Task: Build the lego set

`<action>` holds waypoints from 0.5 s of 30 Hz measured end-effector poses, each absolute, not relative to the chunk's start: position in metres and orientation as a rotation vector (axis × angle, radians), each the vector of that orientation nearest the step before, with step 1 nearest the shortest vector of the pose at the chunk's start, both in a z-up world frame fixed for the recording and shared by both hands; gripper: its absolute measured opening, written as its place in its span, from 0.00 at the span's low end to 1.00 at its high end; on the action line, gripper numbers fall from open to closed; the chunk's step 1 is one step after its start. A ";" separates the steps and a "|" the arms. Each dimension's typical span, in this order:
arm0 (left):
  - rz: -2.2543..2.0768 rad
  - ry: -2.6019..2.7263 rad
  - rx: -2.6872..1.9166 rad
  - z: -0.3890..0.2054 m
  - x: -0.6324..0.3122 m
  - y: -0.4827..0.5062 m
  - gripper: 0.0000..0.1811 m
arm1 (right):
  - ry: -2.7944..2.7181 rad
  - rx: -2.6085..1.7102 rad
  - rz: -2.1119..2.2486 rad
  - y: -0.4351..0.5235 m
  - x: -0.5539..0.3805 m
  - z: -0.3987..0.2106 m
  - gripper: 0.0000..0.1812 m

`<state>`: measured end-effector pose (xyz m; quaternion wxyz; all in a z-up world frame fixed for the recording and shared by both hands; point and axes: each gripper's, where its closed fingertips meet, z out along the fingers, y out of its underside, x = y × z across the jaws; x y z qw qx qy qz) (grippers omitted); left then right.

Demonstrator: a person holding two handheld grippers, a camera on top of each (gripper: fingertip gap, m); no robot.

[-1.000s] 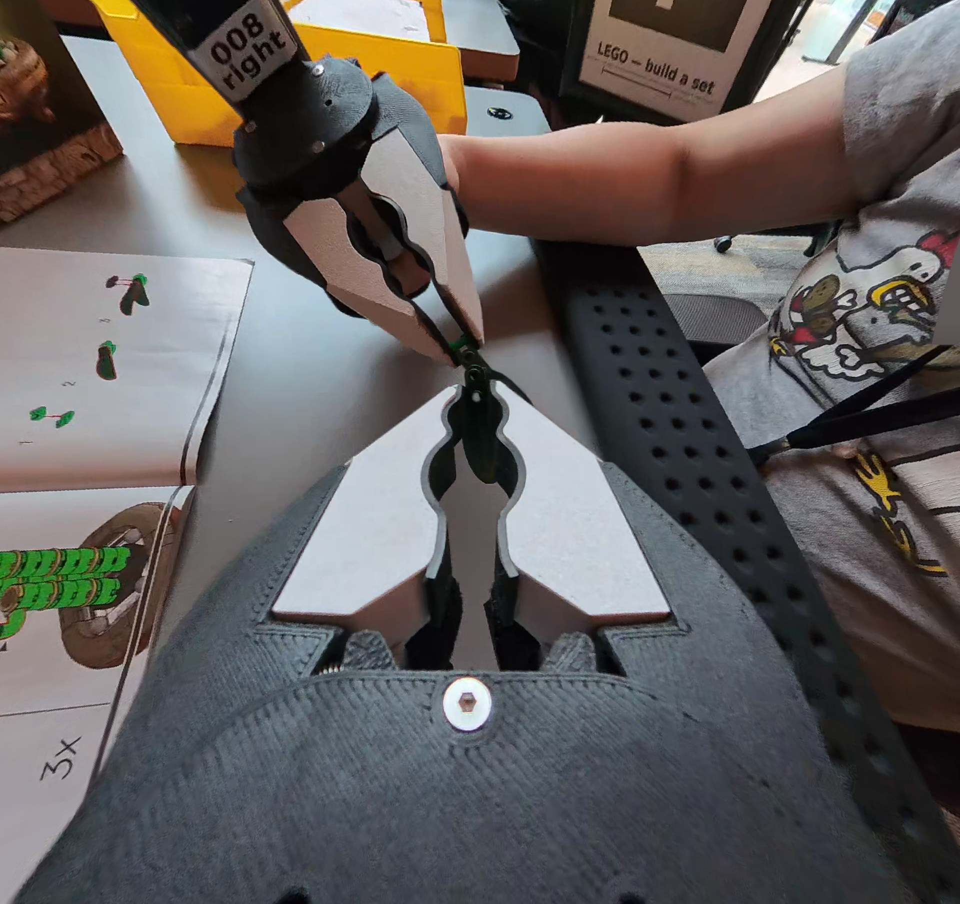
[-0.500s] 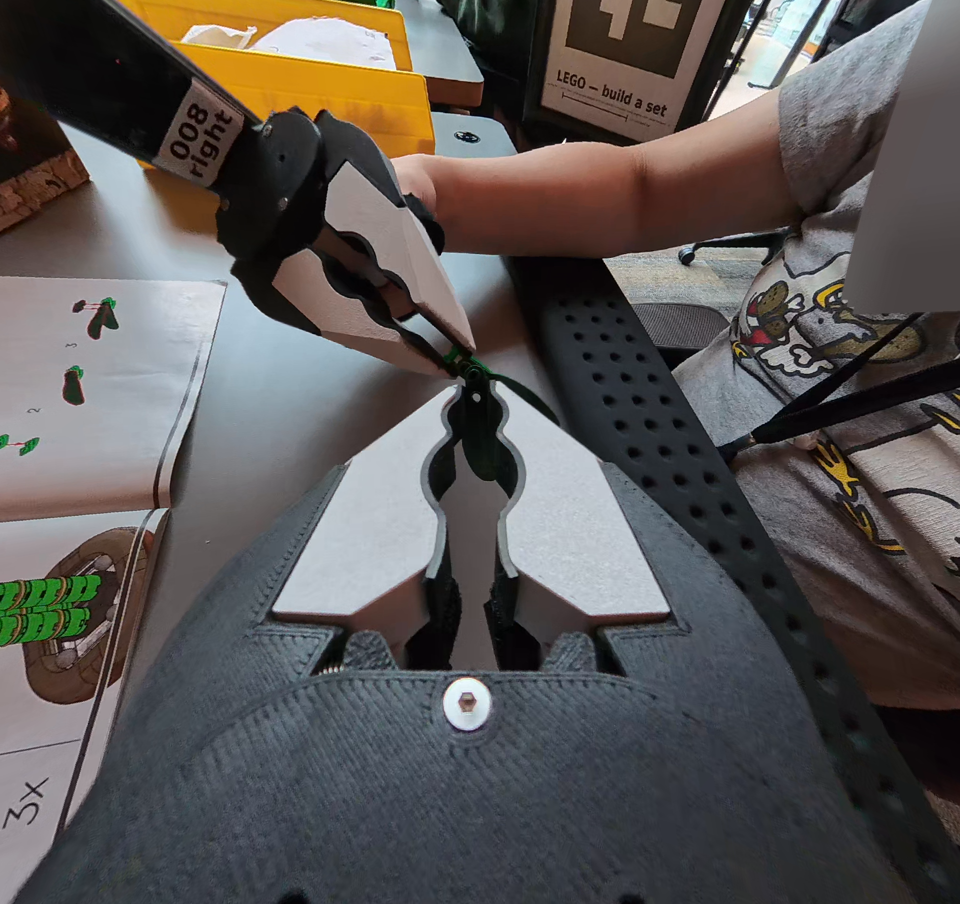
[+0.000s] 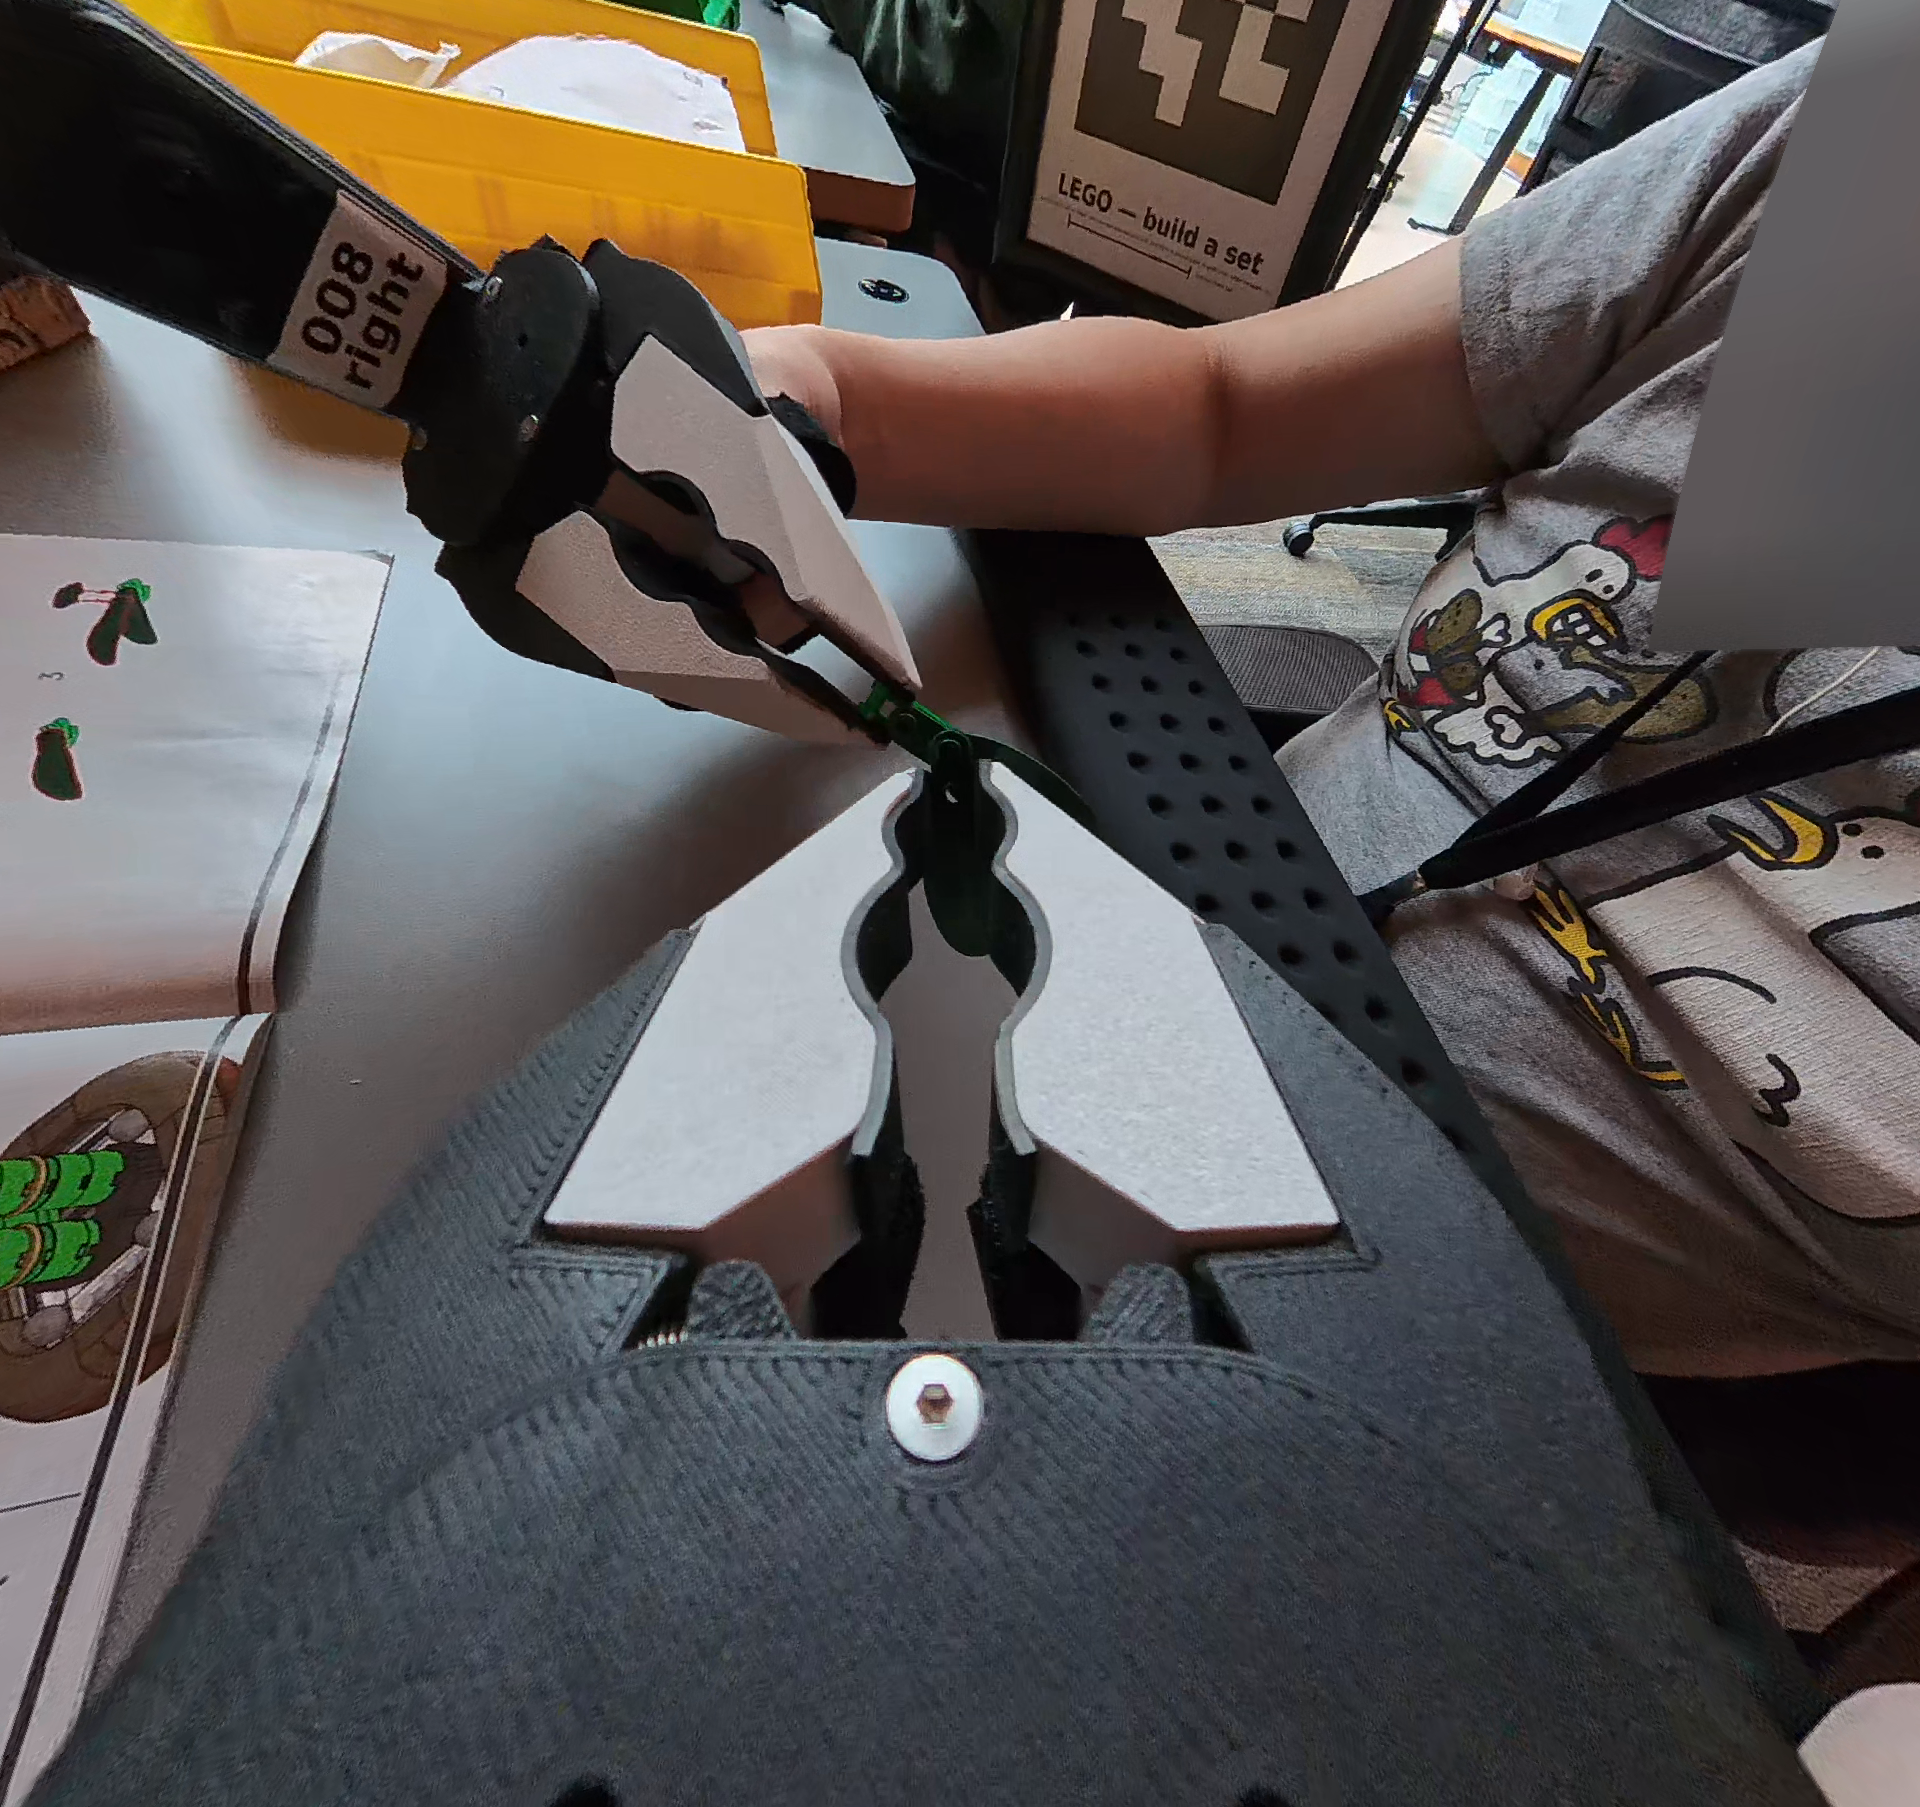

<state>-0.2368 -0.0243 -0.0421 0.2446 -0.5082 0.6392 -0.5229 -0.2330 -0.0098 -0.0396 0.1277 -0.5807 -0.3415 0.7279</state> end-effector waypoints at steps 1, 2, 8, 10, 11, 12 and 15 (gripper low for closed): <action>-1.427 1.745 -1.393 -0.043 -0.237 -0.024 0.03 | -0.995 -1.704 2.100 -0.009 -0.234 -0.042 0.02; -1.427 1.742 -1.399 -0.043 -0.236 -0.023 0.03 | -0.993 -1.708 2.095 -0.009 -0.234 -0.042 0.03; -1.410 1.733 -1.407 -0.044 -0.237 -0.020 0.03 | -0.940 -1.716 2.121 -0.006 -0.236 -0.041 0.02; -1.405 1.731 -1.404 -0.043 -0.238 -0.019 0.03 | -0.918 -1.709 2.141 -0.005 -0.236 -0.039 0.03; -1.405 1.727 -1.403 -0.043 -0.238 -0.019 0.03 | -0.909 -1.704 2.150 -0.004 -0.236 -0.038 0.03; -1.406 1.724 -1.403 -0.043 -0.238 -0.018 0.03 | -0.899 -1.701 2.153 -0.004 -0.236 -0.037 0.02; -1.403 1.723 -1.404 -0.043 -0.237 -0.018 0.03 | -0.873 -1.706 2.165 -0.002 -0.236 -0.037 0.02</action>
